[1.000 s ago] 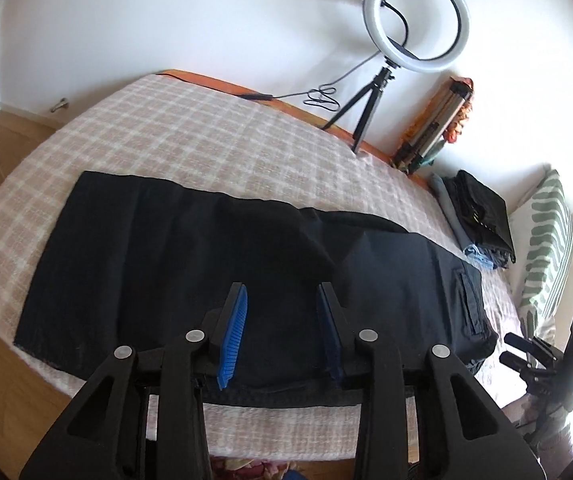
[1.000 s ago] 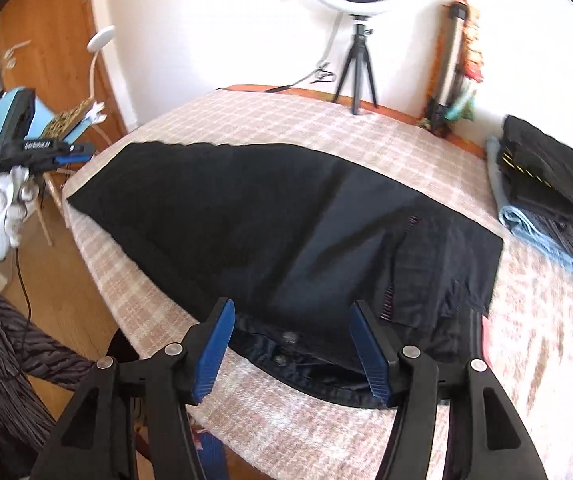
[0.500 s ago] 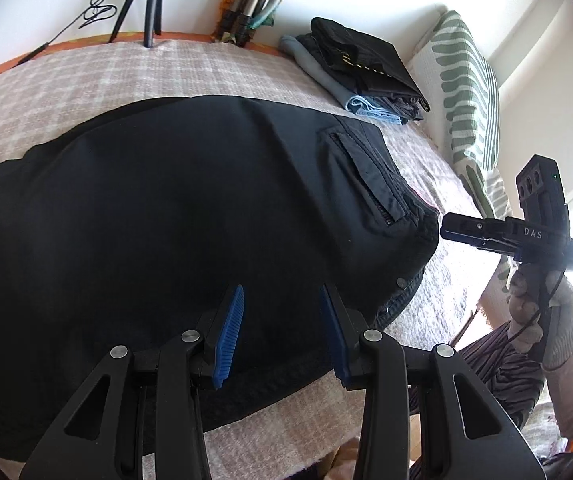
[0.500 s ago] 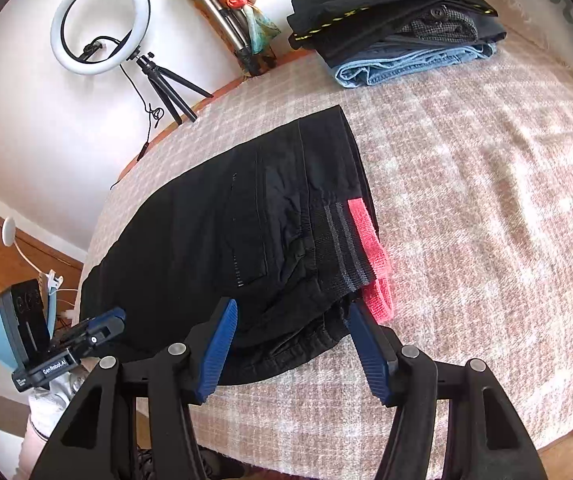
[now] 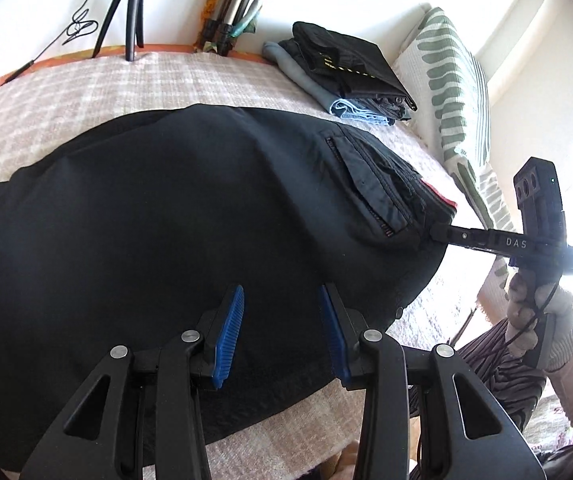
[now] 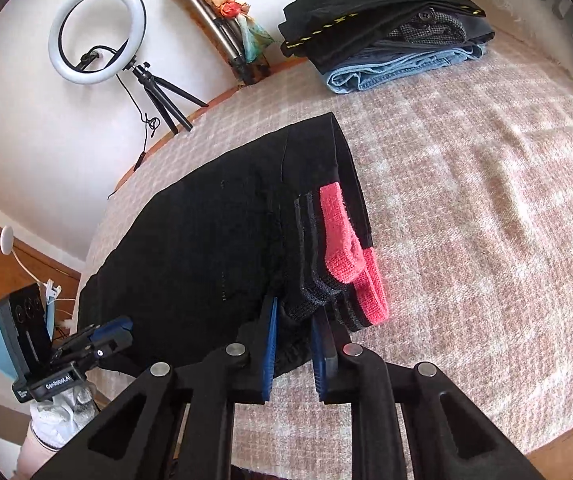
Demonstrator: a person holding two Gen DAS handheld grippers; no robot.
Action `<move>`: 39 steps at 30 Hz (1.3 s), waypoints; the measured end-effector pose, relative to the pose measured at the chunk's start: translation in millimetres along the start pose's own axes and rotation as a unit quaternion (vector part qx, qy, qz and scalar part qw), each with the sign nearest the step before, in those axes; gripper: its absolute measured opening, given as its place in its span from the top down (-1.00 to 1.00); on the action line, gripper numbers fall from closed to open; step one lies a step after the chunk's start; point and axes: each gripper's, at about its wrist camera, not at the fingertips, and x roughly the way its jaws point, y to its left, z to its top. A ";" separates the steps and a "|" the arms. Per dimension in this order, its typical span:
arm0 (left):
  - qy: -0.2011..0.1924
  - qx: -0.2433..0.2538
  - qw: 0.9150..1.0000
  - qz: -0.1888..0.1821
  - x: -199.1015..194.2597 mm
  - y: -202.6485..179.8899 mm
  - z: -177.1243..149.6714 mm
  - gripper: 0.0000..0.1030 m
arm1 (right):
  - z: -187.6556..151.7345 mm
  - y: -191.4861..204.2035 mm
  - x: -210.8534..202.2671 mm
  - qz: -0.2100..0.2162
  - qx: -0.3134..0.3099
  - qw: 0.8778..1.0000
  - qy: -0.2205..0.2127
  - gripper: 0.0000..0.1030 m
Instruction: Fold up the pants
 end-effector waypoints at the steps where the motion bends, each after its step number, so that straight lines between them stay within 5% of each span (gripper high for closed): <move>1: 0.003 0.006 1.000 0.004 2.8 -1.0 0.4 0.27 | 0.1 0.8 5.7 -0.009 -0.012 1.000 0.012 0.73; 6: 0.042 0.005 0.999 0.005 23.6 -0.5 -9.3 0.27 | 5.7 3.0 -0.3 -0.047 -0.038 0.998 0.020 0.35; 9: 0.042 0.021 0.999 0.012 27.2 -6.7 -14.7 0.27 | 15.8 22.7 -26.0 -0.057 -0.095 0.994 -0.013 0.35; 14: 0.046 0.028 0.998 0.014 28.5 -12.5 -14.9 0.27 | 64.1 76.4 -31.1 -0.001 -0.187 0.982 -0.024 0.08; 19: 0.046 0.051 0.997 0.021 30.2 -18.8 -17.5 0.27 | 116.5 138.9 24.8 0.063 -0.263 0.962 0.038 -0.14; 24: 0.047 0.033 0.998 0.004 27.2 -10.5 -16.8 0.27 | 148.2 185.0 106.9 0.114 -0.286 0.944 0.120 -0.14; 30: 0.050 0.021 0.998 -0.011 24.8 -4.3 -17.3 0.27 | 156.8 209.6 191.1 0.105 -0.309 0.926 0.191 -0.14; 32: 0.050 0.019 0.998 -0.013 24.2 -3.4 -18.6 0.27 | 157.6 209.1 209.9 0.111 -0.303 0.922 0.215 -0.08; 34: 0.051 0.018 0.998 -0.014 24.3 -3.9 -17.9 0.27 | 157.3 207.0 219.6 0.128 -0.285 0.922 0.231 0.54; 35: 0.051 0.017 0.998 -0.015 24.3 -3.6 -17.7 0.27 | 156.7 207.6 219.4 0.131 -0.280 0.923 0.228 0.60; 39: 0.054 0.012 0.998 -0.019 22.1 2.7 -15.0 0.27 | 148.7 231.7 183.0 0.118 -0.355 0.917 0.139 0.86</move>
